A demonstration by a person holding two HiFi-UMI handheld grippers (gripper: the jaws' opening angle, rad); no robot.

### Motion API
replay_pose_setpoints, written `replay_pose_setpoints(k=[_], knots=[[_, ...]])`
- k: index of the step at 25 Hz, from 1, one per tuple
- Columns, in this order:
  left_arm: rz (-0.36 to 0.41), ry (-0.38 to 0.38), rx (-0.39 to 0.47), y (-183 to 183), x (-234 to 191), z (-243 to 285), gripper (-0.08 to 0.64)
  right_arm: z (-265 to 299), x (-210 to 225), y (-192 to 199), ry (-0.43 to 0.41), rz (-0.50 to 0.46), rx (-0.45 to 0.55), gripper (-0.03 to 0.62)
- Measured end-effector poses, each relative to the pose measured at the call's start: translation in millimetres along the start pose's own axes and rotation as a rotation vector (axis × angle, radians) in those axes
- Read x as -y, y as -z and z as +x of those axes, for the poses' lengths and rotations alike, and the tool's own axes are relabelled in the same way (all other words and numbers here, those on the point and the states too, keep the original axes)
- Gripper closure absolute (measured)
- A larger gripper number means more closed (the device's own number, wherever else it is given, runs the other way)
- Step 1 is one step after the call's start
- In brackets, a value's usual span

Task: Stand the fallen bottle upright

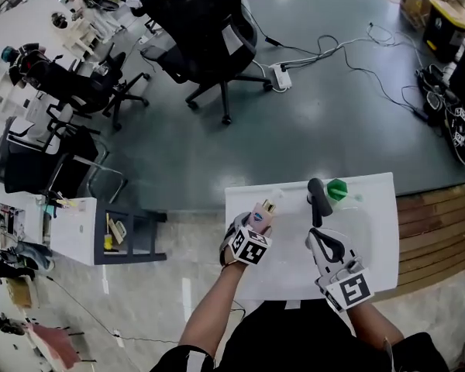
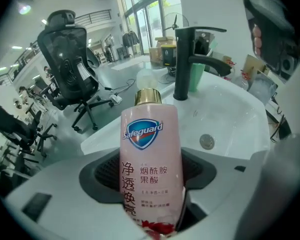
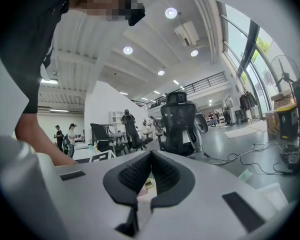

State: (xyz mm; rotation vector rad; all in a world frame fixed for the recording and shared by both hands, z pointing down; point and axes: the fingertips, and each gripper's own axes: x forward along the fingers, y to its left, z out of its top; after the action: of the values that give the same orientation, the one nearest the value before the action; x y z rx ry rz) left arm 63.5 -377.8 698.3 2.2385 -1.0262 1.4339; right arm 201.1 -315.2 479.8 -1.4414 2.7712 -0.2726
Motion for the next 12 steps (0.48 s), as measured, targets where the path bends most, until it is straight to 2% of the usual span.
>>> replay_pose_setpoints(k=[8, 12], knots=[[-0.071, -0.044, 0.186, -5.1, -16.7, -42.8, 0.242, 18.0, -27.0, -0.7, -0.014, -0.008, 0.005, 0.577], [-0.125, -0.103, 0.332, -18.5, -36.0, -67.8, 0.242, 25.8, -36.1, 1.5, -0.028, -0.017, -0.004, 0.577]])
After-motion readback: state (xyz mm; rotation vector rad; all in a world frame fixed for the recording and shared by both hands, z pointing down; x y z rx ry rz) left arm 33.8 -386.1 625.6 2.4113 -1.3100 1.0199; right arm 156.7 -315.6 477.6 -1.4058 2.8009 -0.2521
